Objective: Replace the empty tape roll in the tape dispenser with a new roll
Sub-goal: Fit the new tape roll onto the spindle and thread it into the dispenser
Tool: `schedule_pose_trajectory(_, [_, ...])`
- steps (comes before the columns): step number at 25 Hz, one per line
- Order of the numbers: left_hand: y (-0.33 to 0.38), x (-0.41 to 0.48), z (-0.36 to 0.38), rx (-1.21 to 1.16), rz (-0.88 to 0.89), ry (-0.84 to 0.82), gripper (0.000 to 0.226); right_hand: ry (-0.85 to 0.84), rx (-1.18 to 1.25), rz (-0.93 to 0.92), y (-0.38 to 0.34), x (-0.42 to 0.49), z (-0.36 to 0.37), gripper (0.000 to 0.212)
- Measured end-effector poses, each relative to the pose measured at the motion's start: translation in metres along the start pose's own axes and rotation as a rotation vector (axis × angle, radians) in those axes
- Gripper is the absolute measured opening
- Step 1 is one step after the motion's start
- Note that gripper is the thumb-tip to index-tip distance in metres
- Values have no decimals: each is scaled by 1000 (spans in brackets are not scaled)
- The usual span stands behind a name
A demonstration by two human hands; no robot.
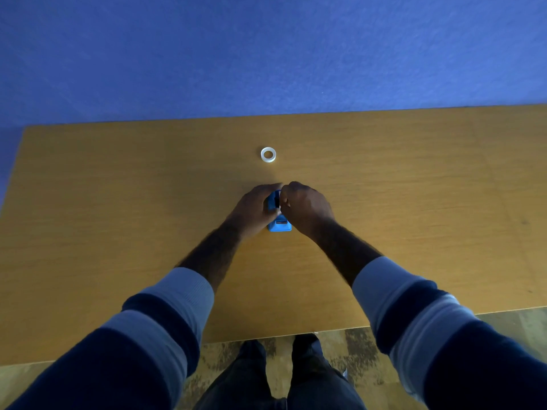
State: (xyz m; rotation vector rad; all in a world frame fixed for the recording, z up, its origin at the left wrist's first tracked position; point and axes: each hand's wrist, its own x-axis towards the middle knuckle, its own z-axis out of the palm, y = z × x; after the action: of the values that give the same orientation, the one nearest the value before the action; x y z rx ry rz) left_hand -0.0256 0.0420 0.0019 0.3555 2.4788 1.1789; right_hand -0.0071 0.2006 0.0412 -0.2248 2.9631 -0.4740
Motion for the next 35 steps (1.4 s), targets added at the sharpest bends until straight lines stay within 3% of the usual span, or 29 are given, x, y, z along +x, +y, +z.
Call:
schedule_pose_trajectory(5, [-6,-3,-5,-56,57,-35,58,28,-30,-38,-1,-14,12,15])
schedule_pose_trajectory(12, [-7,-13,-8,167,123,-193,106,99,-43,-38,-5,-22,11,18])
schedule_pose_trajectory(16, [-6,-14,-3,261,107,-146,100,132,-71,-37,-4,-30,16,30])
schedule_pose_trajectory(20, [-8,-11,-5,231,104,-151,99,180,-49,-29,-5,-38,25,19])
schedule_pose_trajectory(23, [-5,-12,-4,241,78,-180,100,252,217,182,-4,-46,24,15])
schedule_pose_trajectory(25, [-3,-13,-5,240,67,-173,99,273,468,431,-3,-45,17,15])
schedule_pose_trajectory(29, [-3,-13,-4,241,64,-179,99,-75,1151,959,-5,-28,-10,31])
schedule_pose_trajectory(31, [-3,-14,-5,239,74,-179,99,-206,1236,1027,-8,-23,-12,33])
schedule_pose_trajectory(35, [-3,-13,-5,226,81,-162,98,-262,1322,1095,-9,-15,-7,35])
